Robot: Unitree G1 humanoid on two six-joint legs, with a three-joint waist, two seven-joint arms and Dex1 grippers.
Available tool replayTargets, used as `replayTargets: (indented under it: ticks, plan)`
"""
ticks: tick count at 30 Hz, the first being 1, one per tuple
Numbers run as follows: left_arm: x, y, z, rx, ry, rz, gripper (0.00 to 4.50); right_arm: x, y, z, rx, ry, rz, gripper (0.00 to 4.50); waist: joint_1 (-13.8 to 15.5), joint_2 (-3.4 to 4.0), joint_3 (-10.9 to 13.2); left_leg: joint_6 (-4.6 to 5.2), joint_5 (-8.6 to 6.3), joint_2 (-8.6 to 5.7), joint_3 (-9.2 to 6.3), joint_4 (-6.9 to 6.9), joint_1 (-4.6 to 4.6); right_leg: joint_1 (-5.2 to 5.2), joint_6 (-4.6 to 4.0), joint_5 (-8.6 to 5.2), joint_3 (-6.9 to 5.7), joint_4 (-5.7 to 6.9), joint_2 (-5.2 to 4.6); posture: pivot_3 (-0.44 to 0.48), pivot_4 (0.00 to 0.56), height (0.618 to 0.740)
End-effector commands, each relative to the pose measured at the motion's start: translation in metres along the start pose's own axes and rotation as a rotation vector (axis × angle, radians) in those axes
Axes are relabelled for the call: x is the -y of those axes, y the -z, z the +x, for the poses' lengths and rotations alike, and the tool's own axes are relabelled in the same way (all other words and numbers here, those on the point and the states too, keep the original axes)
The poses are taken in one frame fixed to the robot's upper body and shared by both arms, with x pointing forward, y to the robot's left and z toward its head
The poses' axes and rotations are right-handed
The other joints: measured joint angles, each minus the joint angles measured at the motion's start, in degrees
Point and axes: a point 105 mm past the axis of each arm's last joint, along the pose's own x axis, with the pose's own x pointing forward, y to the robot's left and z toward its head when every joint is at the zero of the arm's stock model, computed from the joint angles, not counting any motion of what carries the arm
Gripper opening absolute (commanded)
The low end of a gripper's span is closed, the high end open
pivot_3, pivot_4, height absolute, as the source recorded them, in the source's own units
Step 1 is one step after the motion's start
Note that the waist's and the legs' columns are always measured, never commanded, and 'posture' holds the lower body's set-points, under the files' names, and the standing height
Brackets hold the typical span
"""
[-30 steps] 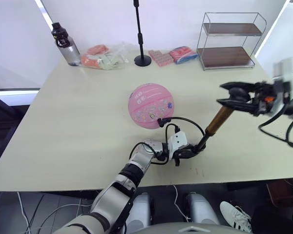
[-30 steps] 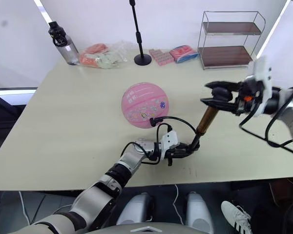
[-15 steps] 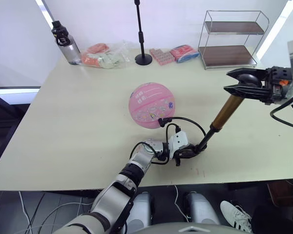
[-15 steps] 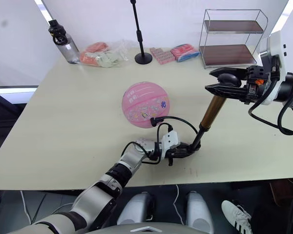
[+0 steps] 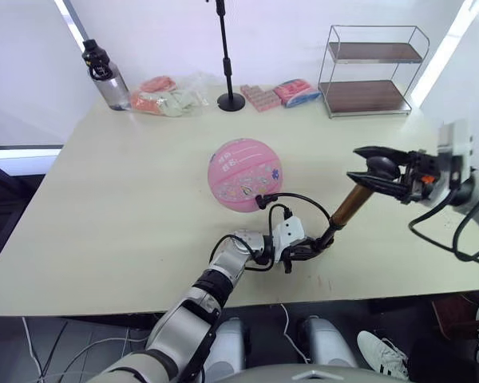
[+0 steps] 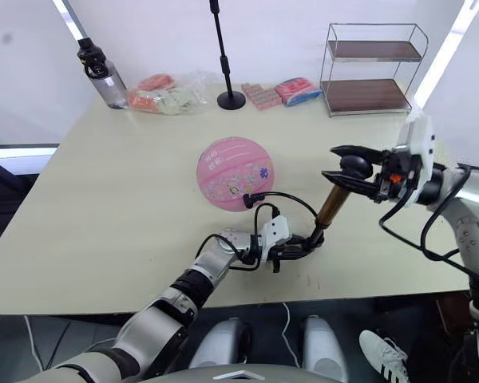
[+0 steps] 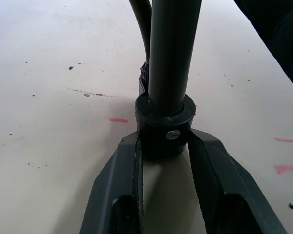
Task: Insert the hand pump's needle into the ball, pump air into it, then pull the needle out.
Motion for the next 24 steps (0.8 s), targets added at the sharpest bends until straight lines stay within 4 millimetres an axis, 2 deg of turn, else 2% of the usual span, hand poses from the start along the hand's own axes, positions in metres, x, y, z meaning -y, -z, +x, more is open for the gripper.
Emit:
replayTargets:
  ticks: [1,8,13,18,24]
  plan:
    - [0.022,0.067,-0.015,-0.218,0.019,-0.166,0.93,-0.006,0.049,0.004,-0.108,0.005,0.045,1.76,0.0,-0.09,-0.1,0.0,0.0,0.03,-0.02,0.0,0.04,0.01,0.0,-0.01,-0.02,0.0,0.02,0.0,0.15,0.74]
    - [0.023,0.067,-0.015,-0.214,0.016,-0.171,0.93,-0.019,0.095,0.009,-0.137,0.018,0.068,1.76,0.0,-0.19,-0.4,-0.01,0.0,0.09,-0.02,-0.01,0.13,0.03,-0.02,-0.01,-0.01,0.01,0.1,0.0,0.15,0.74]
    - [0.023,0.067,-0.015,-0.213,0.01,-0.173,0.93,-0.027,0.113,0.01,-0.164,0.006,0.081,1.76,0.0,-0.18,-0.4,-0.01,-0.01,0.11,0.02,-0.06,0.46,0.31,-0.03,-0.01,0.04,0.01,0.09,0.0,0.15,0.74]
    - [0.022,0.068,-0.015,-0.214,0.007,-0.174,0.93,-0.017,0.091,0.008,-0.113,0.023,0.076,1.76,0.0,-0.18,-0.4,-0.02,-0.01,0.13,0.01,-0.17,0.63,0.41,-0.01,-0.12,0.02,0.01,0.05,0.0,0.15,0.74]
    - [0.023,0.069,-0.015,-0.214,0.009,-0.177,0.93,0.004,0.033,0.004,-0.043,0.021,0.003,1.76,0.2,0.06,-0.2,-0.02,-0.01,0.05,0.02,-0.18,0.48,0.32,-0.11,-0.05,0.0,0.0,-0.15,0.0,0.15,0.74]
